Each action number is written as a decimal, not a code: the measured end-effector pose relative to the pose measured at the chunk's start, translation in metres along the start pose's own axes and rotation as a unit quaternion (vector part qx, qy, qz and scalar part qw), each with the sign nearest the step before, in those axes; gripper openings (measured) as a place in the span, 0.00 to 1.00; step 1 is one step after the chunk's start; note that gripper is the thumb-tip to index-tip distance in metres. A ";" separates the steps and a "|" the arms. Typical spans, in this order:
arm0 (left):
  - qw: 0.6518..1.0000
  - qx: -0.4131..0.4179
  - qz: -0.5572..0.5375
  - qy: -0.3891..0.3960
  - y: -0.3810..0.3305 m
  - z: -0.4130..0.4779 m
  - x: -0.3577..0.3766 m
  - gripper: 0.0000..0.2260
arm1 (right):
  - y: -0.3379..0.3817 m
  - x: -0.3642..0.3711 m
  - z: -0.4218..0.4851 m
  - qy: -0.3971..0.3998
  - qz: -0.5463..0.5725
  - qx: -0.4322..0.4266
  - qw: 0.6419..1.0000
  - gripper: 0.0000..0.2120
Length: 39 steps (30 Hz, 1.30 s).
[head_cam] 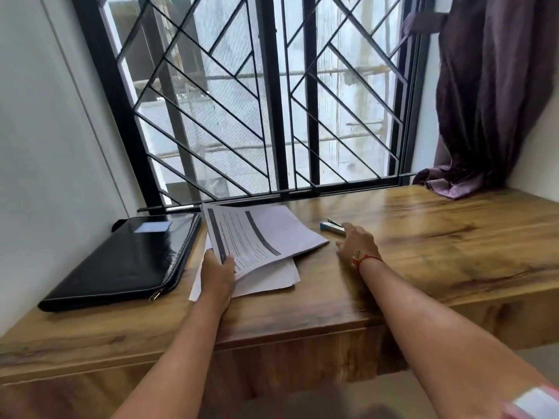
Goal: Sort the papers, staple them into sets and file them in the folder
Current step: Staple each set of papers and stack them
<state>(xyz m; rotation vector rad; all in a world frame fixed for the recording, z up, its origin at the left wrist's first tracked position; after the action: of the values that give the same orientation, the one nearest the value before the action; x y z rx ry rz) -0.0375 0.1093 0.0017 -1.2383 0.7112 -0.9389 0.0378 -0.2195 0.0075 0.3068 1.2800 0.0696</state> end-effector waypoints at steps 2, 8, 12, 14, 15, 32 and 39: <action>1.000 0.014 0.027 0.007 -0.002 -0.001 0.002 0.08 | 0.004 -0.001 0.009 0.016 -0.012 -0.016 1.000 0.21; 0.998 0.031 0.055 0.028 -0.002 0.001 0.008 0.05 | 0.008 0.000 0.028 0.013 -0.028 -0.001 1.000 0.17; 0.997 0.035 0.053 0.035 0.000 0.004 0.009 0.07 | 0.003 0.005 0.038 -0.020 -0.013 0.028 0.999 0.13; 0.998 0.034 0.045 0.037 0.000 0.006 0.009 0.09 | 0.001 0.005 0.038 -0.033 -0.001 0.043 0.999 0.13; 0.998 0.033 0.042 0.039 0.001 0.006 0.009 0.10 | -0.002 0.004 0.036 -0.038 0.023 0.055 0.998 0.12; 0.998 0.004 -0.055 0.018 0.002 0.006 0.002 0.13 | 0.106 -0.008 -0.122 0.377 0.757 0.054 0.531 0.03; 0.995 -0.014 -0.095 0.031 0.004 0.009 0.002 0.14 | 0.122 0.012 -0.131 0.203 0.542 0.096 0.810 0.12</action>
<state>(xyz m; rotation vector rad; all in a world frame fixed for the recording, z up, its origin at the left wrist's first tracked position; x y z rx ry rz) -0.0279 0.1116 -0.0003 -1.3236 0.6660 -1.1299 -0.0684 -0.0756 -0.0047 1.2326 1.3791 1.0378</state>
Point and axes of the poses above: each hand's wrist, its own z-axis towards the middle knuckle, its own x-axis out of the palm, y = z × x, the point moved 5 cm from there along z, towards the middle knuckle, and after that the axes turned 14 degrees about -z, right-handed, at the moved point
